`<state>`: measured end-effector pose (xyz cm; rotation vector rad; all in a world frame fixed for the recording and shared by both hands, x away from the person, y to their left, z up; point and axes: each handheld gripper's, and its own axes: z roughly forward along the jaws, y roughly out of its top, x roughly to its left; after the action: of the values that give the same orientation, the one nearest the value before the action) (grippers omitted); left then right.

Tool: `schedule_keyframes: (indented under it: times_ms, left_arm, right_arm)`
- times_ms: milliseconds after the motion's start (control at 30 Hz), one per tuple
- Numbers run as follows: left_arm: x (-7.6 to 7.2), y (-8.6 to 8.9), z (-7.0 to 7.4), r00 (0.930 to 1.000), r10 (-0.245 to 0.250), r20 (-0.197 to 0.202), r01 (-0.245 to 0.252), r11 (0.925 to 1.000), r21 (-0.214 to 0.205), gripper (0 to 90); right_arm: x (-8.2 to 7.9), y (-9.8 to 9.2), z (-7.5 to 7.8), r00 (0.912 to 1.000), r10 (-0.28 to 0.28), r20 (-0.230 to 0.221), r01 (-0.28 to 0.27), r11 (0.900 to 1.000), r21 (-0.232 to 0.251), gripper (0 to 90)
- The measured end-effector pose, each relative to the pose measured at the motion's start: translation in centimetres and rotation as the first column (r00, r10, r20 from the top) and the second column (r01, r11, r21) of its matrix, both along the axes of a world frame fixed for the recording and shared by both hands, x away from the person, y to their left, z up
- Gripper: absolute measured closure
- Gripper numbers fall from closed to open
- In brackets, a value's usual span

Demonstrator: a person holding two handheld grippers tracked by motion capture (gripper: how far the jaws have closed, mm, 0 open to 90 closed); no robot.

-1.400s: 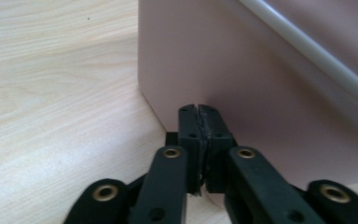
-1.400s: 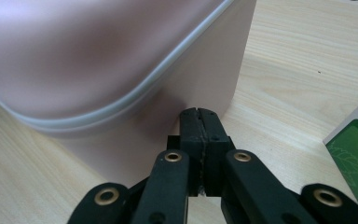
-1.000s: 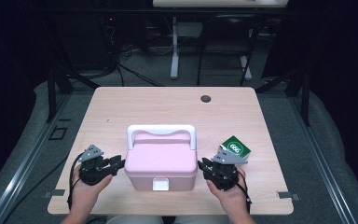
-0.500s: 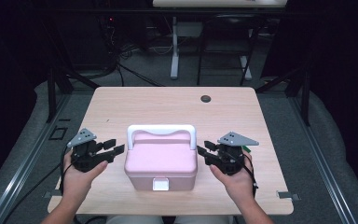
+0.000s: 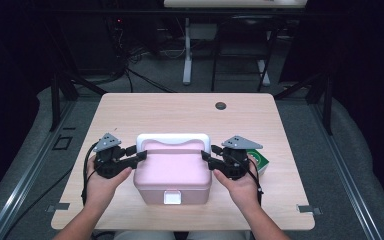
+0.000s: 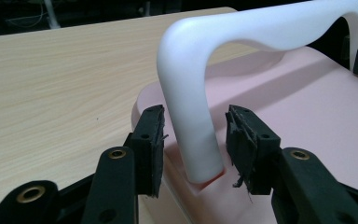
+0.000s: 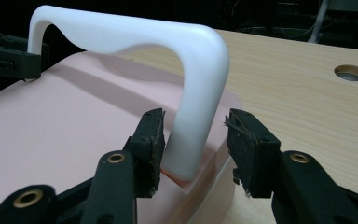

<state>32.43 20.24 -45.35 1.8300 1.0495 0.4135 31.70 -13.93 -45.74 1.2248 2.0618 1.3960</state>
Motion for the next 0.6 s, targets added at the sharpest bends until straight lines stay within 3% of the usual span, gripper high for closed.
schedule_keyframes:
  times_ms: [167, 600]
  left_arm:
    - [-0.2, -0.3, 0.0, 0.9999, 0.009, 0.015, -0.009, 0.9999, 0.01, 60.5]
    - [-1.2, -0.2, 0.3, 0.9985, 0.016, 0.053, -0.017, 0.9997, 0.02, 70.8]
  right_arm:
    - [-0.2, 0.3, 0.0, 0.9999, 0.01, 0.012, -0.01, 0.9999, 0.013, 60.4]
    - [-1.6, 0.6, 0.2, 0.9966, -0.011, 0.082, 0.014, 0.9993, -0.036, 71.7]
